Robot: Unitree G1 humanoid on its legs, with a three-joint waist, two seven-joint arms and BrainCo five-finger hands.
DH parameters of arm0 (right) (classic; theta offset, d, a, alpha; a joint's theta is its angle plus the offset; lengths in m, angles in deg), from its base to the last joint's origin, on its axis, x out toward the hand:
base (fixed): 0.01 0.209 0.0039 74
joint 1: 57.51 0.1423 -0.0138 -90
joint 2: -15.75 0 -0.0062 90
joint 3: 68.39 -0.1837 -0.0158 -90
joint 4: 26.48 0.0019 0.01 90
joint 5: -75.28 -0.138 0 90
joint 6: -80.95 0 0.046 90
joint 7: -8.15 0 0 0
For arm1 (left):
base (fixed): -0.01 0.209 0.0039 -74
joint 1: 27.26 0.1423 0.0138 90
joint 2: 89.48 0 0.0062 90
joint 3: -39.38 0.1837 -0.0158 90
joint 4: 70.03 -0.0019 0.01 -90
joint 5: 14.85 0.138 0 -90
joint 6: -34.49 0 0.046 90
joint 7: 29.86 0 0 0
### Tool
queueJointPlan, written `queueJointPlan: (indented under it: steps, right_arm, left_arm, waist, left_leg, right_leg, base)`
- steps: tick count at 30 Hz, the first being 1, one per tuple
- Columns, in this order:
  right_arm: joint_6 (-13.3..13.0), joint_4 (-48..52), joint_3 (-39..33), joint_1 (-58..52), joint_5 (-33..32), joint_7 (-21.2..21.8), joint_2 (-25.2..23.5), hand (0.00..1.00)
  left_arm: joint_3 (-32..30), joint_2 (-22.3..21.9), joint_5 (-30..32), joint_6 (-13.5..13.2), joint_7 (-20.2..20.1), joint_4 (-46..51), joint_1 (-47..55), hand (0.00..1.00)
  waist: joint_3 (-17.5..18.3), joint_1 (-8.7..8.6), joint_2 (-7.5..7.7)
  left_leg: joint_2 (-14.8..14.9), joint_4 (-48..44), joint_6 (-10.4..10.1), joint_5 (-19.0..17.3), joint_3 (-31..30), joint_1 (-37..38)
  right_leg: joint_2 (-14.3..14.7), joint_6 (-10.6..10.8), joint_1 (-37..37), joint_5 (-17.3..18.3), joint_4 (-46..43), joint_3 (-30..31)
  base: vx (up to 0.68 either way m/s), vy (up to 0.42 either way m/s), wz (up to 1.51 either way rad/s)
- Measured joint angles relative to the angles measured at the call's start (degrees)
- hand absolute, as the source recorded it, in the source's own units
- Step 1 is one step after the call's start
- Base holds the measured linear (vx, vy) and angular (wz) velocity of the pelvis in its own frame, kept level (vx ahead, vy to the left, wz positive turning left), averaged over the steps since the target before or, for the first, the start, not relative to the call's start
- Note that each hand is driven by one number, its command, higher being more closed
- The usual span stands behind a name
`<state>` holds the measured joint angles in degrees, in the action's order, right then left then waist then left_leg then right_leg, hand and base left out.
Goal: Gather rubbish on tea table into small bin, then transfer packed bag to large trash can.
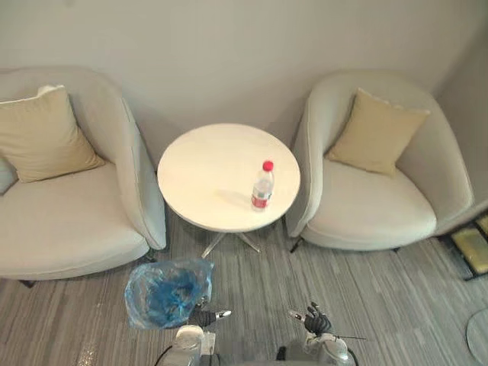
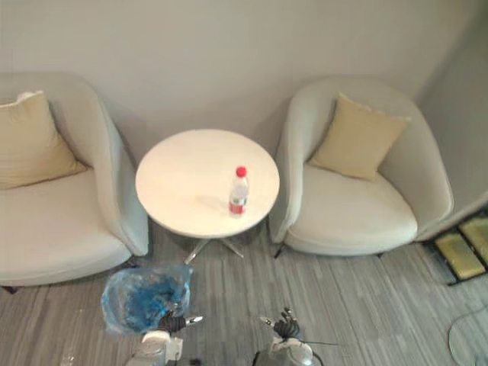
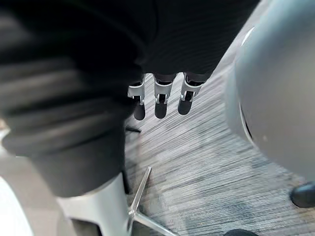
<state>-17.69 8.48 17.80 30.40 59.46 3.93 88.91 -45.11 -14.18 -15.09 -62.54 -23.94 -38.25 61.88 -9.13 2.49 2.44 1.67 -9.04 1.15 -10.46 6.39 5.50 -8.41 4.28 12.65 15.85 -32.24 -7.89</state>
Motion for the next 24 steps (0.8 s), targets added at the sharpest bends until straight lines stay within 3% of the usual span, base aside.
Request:
queueJointPlan:
  steps: [2, 3, 4, 8, 10, 11, 13, 14, 16, 17, 18, 21, 24]
  right_arm:
    - [0.0, -0.1, 0.0, 0.0, 0.0, 0.2, 0.4, 0.00]
    - [0.0, -0.9, 0.0, -0.3, -0.1, 0.4, 0.5, 0.00]
    - [0.0, -1.8, 0.0, 0.3, -0.1, 0.5, 1.5, 0.00]
    - [-0.1, -2.3, -0.7, -0.1, -0.3, 0.5, 3.8, 0.00]
    - [-0.2, -2.3, -0.7, -0.4, -0.4, 0.5, 3.7, 0.00]
    - [-0.3, -2.4, -0.7, -0.7, -0.5, 0.4, 3.6, 0.00]
    - [-0.3, -2.4, -0.7, -0.9, -0.5, 0.3, 3.3, 0.00]
    - [-0.3, -2.5, -0.7, -1.0, -0.5, 0.3, 3.2, 0.00]
    - [-0.3, -2.6, -1.4, -0.9, -0.5, 0.2, 3.5, 0.00]
    - [-0.3, -2.6, -1.8, -0.9, -0.5, 0.1, 3.5, 0.00]
    - [-0.3, -2.8, -2.3, -0.6, -0.5, 0.0, 3.9, 0.00]
    - [-0.1, -3.1, -1.5, -0.3, -0.4, -0.2, 3.1, 0.00]
    - [-0.1, -2.2, -1.5, -0.9, -0.4, -0.6, 3.1, 0.00]
  left_arm:
    - [-0.1, 0.0, -0.1, 0.0, 0.0, -0.1, 0.1, 0.00]
    - [-0.1, 0.3, 0.0, 0.0, 0.0, -0.2, 0.4, 0.00]
    - [-1.1, -0.7, 0.0, 0.1, 0.0, -1.6, 0.2, 0.00]
    - [-3.4, -3.8, 0.0, 0.0, -0.2, -2.8, 0.4, 0.00]
    - [-4.1, -3.8, 0.0, 0.0, -0.4, -3.0, 0.1, 0.00]
    - [-4.4, -3.7, 0.0, -0.1, -0.4, -2.8, -0.2, 0.00]
    - [-4.4, -3.4, 0.0, -0.1, -0.4, -1.8, -0.3, 0.00]
    - [-4.3, -3.1, 0.0, -0.2, -0.5, -1.8, -0.2, 0.00]
    - [-4.1, -3.1, -0.1, -0.2, -0.5, -1.8, -0.3, 0.00]
    - [-4.0, -3.1, 0.0, -0.2, -0.5, -1.7, -0.3, 0.00]
    - [-3.8, -2.9, -0.1, -0.3, -0.6, -1.8, -0.3, 0.00]
    - [-4.2, -0.7, 0.0, -0.5, -0.7, -2.0, -0.3, 0.00]
    - [-4.5, -0.3, 0.0, -0.2, -0.7, -2.1, 0.1, 0.00]
  waist:
    - [0.0, -0.04, -0.17]
    - [0.5, -0.08, 0.86]
    - [0.8, -0.18, -1.01]
    - [1.7, -0.56, -4.65]
    - [1.4, -0.71, -4.53]
    - [0.9, -0.58, -3.88]
    - [0.4, 0.00, -3.15]
    - [0.2, 0.53, -2.42]
    - [0.0, 0.37, -2.97]
    - [-0.1, 0.39, -3.18]
    - [-0.2, 0.61, -4.51]
    - [0.3, 0.83, -2.99]
    - [0.2, 0.77, -3.30]
  left_leg:
    - [0.8, -0.2, -1.5, -0.9, -2.5, 1.0]
    - [0.2, -0.8, -3.6, -2.3, -4.4, 1.7]
    - [1.8, -2.1, -5.0, -4.0, -6.1, 2.4]
    - [5.8, -4.4, -5.4, -3.8, -8.7, 2.4]
    - [6.4, -7.8, -6.4, -3.2, -8.3, 1.3]
    - [6.9, -14.9, -7.0, -2.9, -7.0, -1.9]
    - [7.3, -19.9, -8.6, -1.6, -4.9, -4.5]
    - [6.9, -19.7, -7.4, -3.6, -3.4, -5.2]
    - [5.2, -13.3, -6.6, -5.0, -2.2, -5.7]
    - [4.9, -11.0, -6.3, -4.4, -2.1, -5.7]
    - [4.1, -5.7, -5.8, -1.0, -2.0, -5.5]
    - [2.2, -3.2, -4.4, 0.3, -0.1, -4.3]
    - [1.2, -1.7, -4.0, 0.6, 0.9, -1.8]
  right_leg:
    - [2.9, -0.4, 0.2, -4.5, 9.2, 6.0]
    - [3.3, -1.4, -1.0, -12.4, 16.1, 9.2]
    - [4.4, -1.3, -1.8, -13.0, 14.5, 7.6]
    - [6.6, -2.8, -7.5, -11.7, 18.6, 2.6]
    - [7.0, -3.3, -10.4, -11.3, 20.7, 0.8]
    - [7.0, -3.6, -12.7, -11.2, 22.6, -0.9]
    - [6.7, -3.8, -14.2, -11.1, 23.7, -1.0]
    - [6.0, -3.9, -14.9, -11.2, 24.8, -0.9]
    - [5.1, -3.7, -14.8, -11.4, 24.9, -0.9]
    - [5.0, -3.6, -14.8, -11.5, 24.9, -0.9]
    - [5.4, -2.8, -14.9, -11.5, 24.8, -0.3]
    - [4.3, -1.3, -14.8, -12.8, 26.9, 2.3]
    - [3.5, -0.9, -16.7, -13.0, 27.7, 3.2]
  base:
    - [0.35, -0.201, 0.77]
    - [0.39, -0.258, 0.67]
    - [0.47, -0.298, 0.62]
    - [0.28, -0.215, 0.47]
    - [0.14, -0.173, 0.64]
    - [0.09, -0.131, 0.59]
    - [0.05, -0.064, 0.35]
    - [0.03, -0.017, 0.15]
    - [-0.01, 0.063, 0.06]
    - [-0.03, 0.121, -0.07]
    - [-0.03, 0.116, -0.20]
    - [0.01, 0.113, -0.19]
    - [0.03, 0.107, -0.17]
